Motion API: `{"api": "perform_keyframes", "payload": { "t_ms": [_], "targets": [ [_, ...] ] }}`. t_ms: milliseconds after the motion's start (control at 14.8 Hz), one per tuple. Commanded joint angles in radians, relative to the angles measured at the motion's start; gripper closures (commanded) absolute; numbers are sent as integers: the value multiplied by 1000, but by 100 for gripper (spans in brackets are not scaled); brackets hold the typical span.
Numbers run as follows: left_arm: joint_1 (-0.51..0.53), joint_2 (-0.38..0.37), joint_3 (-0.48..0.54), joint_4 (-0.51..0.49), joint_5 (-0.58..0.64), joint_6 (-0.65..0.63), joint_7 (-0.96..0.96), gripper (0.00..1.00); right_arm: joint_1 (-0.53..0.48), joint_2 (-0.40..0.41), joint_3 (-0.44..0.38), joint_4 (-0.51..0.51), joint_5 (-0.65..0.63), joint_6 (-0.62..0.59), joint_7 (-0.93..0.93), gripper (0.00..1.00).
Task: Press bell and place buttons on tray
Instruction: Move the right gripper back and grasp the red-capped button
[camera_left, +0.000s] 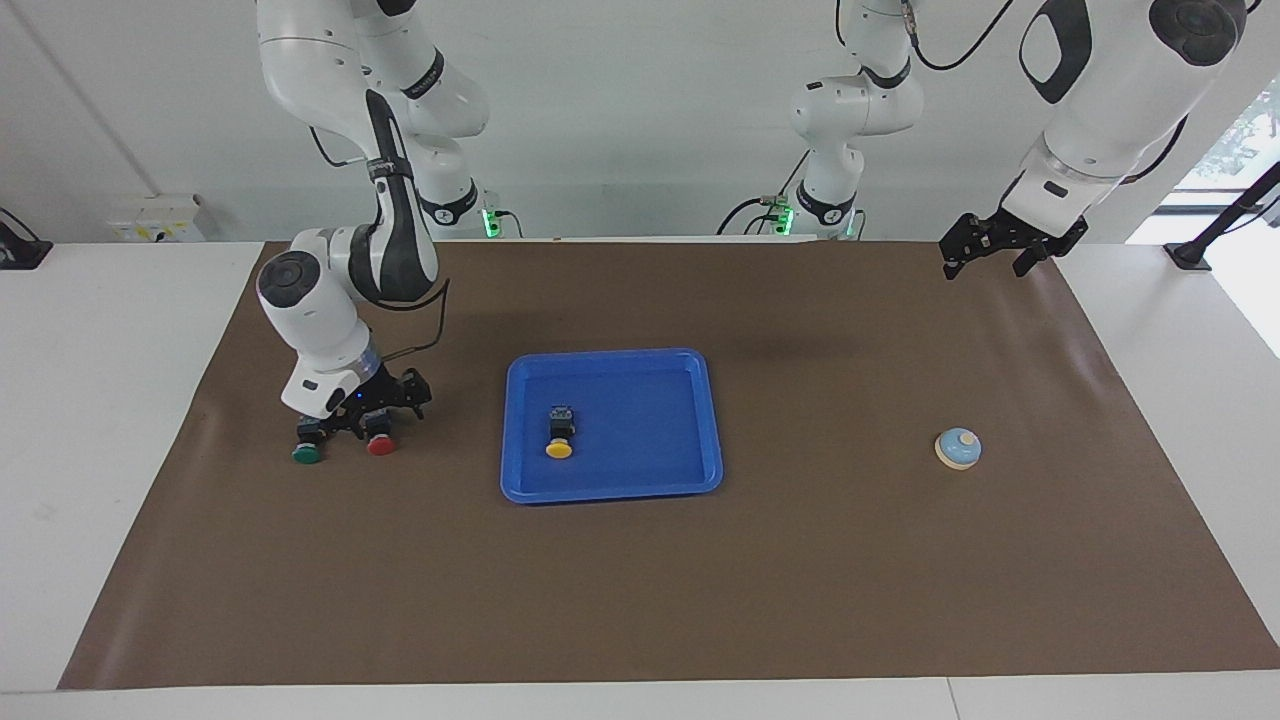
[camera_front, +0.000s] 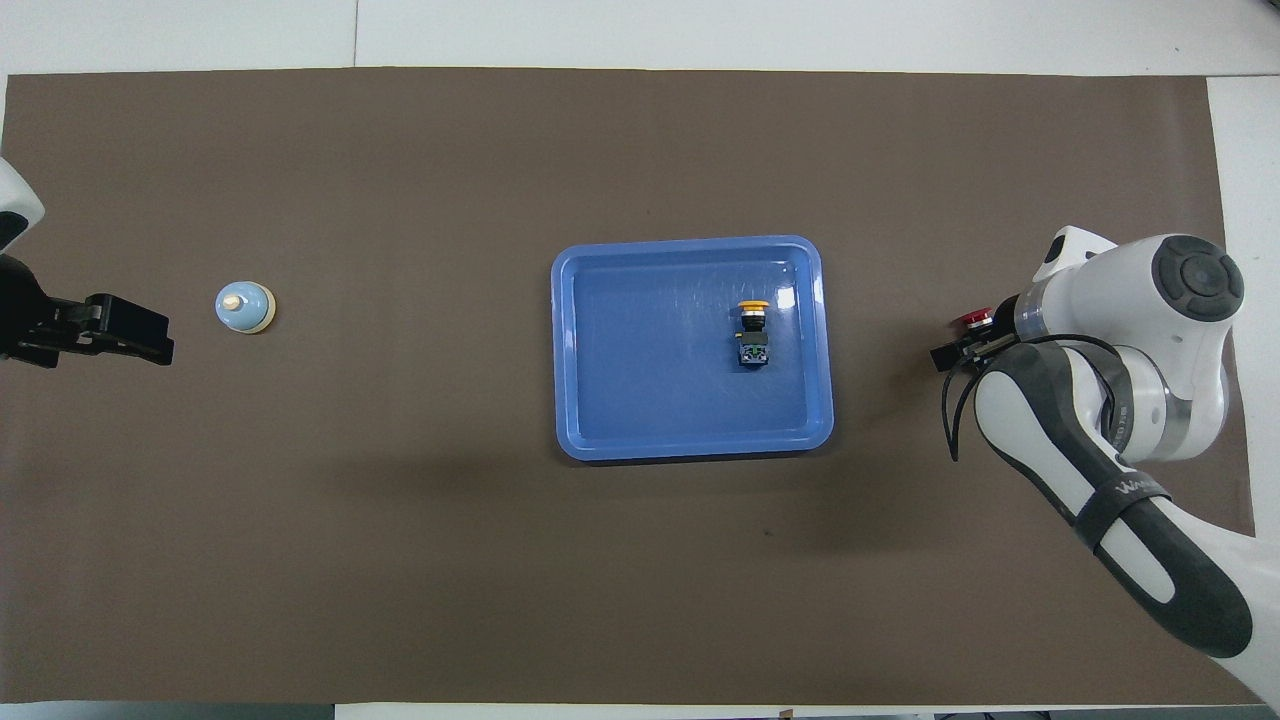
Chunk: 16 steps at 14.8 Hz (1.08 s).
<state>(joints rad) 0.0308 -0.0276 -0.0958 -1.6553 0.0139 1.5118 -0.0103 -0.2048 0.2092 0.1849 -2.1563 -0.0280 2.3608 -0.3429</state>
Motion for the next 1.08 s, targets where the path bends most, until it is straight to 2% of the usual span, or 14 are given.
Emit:
{"api": "perform_keyframes", "payload": {
  "t_ms": [0,136,271,407,542,610,881,1016],
  "targets": [
    [-3,3,4,12,17,-22,1,0,-38,-30,10,-43,-6,17,-13,8],
    [-3,3,4,12,17,-22,1,0,-45,-33,10,-57,-6,21,-22,12],
    [-3,3,4,12,17,-22,1,0,-45,-37,10,-60,-6,21,-22,21],
    [-3,3,4,12,17,-22,1,0,-45,-37,10,-65,-6,23,-22,46],
    [-3,3,4,12,17,-22,1,0,-47,-39,10,-65,-6,21,-34,77],
    [-3,3,4,12,17,-22,1,0,-47,-39,11,-65,-6,20,-41,98],
    [-3,3,4,12,17,-22,1,0,-19,-39,13,-16,-6,2,-19,100],
    [-3,3,4,12,17,-22,1,0,39,-40,13,47,-4,-73,53,100]
  ]
}}
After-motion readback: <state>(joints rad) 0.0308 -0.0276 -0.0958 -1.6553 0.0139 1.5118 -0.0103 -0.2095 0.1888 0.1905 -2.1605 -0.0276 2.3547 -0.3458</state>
